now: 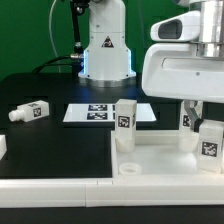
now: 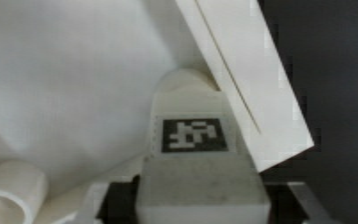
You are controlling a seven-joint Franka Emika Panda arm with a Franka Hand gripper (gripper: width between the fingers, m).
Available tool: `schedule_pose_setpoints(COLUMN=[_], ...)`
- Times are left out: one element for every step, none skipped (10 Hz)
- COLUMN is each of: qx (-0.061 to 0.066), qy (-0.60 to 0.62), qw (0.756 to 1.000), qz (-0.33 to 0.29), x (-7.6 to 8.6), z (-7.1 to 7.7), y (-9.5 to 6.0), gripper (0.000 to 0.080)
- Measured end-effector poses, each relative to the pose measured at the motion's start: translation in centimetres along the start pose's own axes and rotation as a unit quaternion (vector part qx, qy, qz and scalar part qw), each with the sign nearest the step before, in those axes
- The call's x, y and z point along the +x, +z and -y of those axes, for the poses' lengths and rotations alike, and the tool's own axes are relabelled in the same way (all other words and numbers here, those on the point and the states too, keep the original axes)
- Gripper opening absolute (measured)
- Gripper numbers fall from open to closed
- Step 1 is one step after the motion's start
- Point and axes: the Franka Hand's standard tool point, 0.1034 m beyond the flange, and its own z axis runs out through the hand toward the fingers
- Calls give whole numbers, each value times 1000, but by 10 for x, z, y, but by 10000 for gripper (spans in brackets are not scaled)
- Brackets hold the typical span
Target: Assemble square table
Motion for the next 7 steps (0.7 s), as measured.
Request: schedule_pose_setpoints(qx=[-5,-6,0,6,23,32,31], qy=[80,153,277,355,419,463,456], qw=[997,988,961,935,908,885,889], qz=[1,3,11,13,18,22,21], x=[0,-1,-5,-8,-9,-8,-9], z=[0,0,3,6,7,6,6], y=[0,1,1,1,1,1,1], gripper=[284,284,284,285,285,285,331])
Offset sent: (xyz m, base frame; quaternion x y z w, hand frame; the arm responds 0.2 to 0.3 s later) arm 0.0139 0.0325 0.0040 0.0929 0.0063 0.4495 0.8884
